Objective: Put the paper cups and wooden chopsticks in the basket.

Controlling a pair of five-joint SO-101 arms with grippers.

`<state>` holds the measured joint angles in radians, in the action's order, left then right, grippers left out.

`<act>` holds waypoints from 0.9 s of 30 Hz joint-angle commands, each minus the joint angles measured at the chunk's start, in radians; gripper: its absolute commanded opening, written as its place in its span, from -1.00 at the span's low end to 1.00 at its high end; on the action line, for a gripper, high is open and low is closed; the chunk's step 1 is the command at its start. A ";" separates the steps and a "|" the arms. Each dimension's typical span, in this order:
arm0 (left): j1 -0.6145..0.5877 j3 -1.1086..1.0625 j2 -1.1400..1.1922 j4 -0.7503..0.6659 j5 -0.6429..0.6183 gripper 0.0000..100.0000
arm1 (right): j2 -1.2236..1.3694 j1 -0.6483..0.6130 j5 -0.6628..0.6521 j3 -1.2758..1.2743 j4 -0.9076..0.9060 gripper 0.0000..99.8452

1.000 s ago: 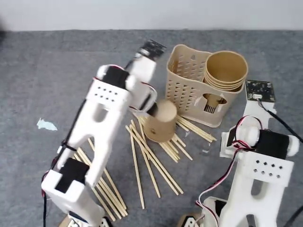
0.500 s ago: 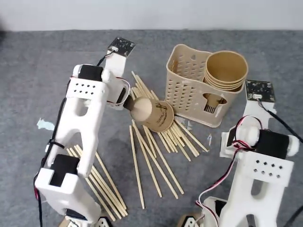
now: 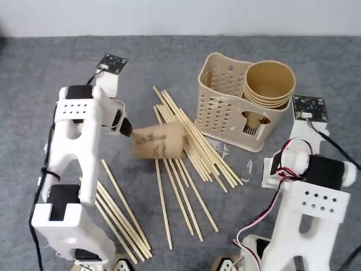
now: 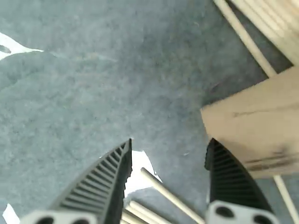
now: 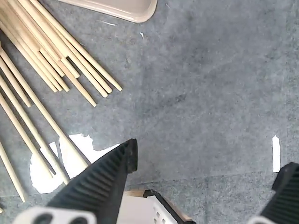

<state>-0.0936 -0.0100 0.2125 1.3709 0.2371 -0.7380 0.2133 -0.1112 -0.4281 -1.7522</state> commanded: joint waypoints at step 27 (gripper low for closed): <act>0.373 -0.166 -0.457 0.384 0.209 -0.51 | -0.027 0.007 -0.009 0.006 -0.036 -0.11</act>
<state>0.3053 -0.1481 -0.2002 1.7315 0.3675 -0.7380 0.2133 -0.1112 -0.4281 -1.7522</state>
